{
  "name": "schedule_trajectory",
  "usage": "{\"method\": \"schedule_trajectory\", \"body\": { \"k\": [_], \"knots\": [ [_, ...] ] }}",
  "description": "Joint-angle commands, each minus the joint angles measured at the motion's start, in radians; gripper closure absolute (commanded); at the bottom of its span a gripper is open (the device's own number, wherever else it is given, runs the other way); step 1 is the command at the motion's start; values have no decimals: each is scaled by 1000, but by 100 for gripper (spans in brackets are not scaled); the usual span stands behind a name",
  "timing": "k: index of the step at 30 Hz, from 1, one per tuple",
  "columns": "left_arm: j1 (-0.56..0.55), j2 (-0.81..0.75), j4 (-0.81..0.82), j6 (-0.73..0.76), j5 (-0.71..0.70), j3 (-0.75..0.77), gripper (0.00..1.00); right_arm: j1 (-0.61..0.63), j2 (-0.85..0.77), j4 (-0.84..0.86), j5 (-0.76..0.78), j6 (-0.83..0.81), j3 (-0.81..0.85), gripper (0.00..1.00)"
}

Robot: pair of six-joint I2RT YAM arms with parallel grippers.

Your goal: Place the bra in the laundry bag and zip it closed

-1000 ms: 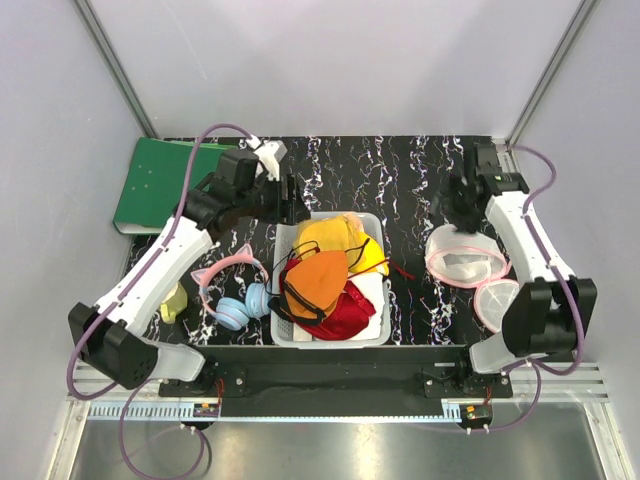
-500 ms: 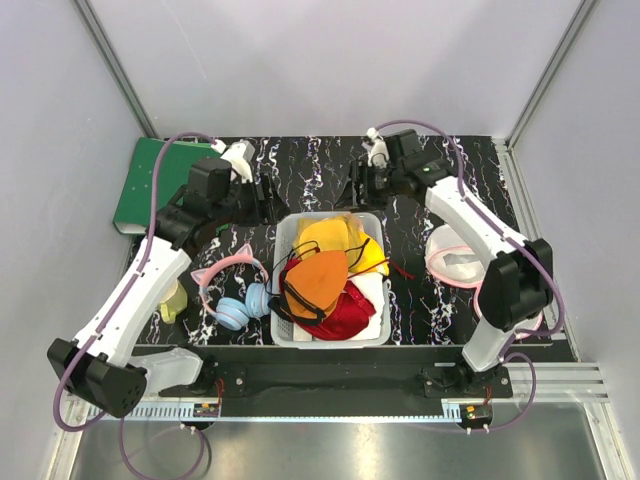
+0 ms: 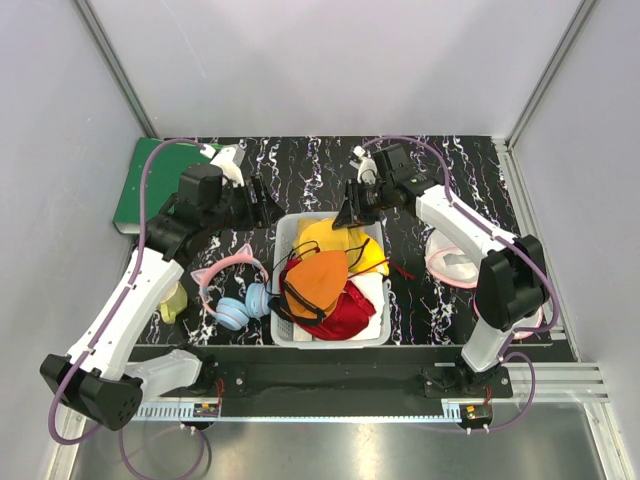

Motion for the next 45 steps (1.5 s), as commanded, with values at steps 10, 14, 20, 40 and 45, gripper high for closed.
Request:
{"method": "schedule_trajectory", "body": {
  "k": [10, 14, 20, 40, 45],
  "knots": [
    [17, -3, 14, -32, 43, 61, 21, 17, -149, -19, 159, 66, 242, 100],
    [20, 17, 17, -37, 103, 104, 20, 17, -219, 73, 233, 66, 218, 100],
    [23, 47, 35, -63, 144, 150, 9, 15, -206, 87, 424, 107, 322, 100],
    [28, 244, 298, -196, 262, 143, 14, -302, 15, 171, 654, 3, 527, 100],
    [26, 265, 301, -225, 318, 106, 17, -376, 68, 299, 703, -21, 396, 100]
  ]
}}
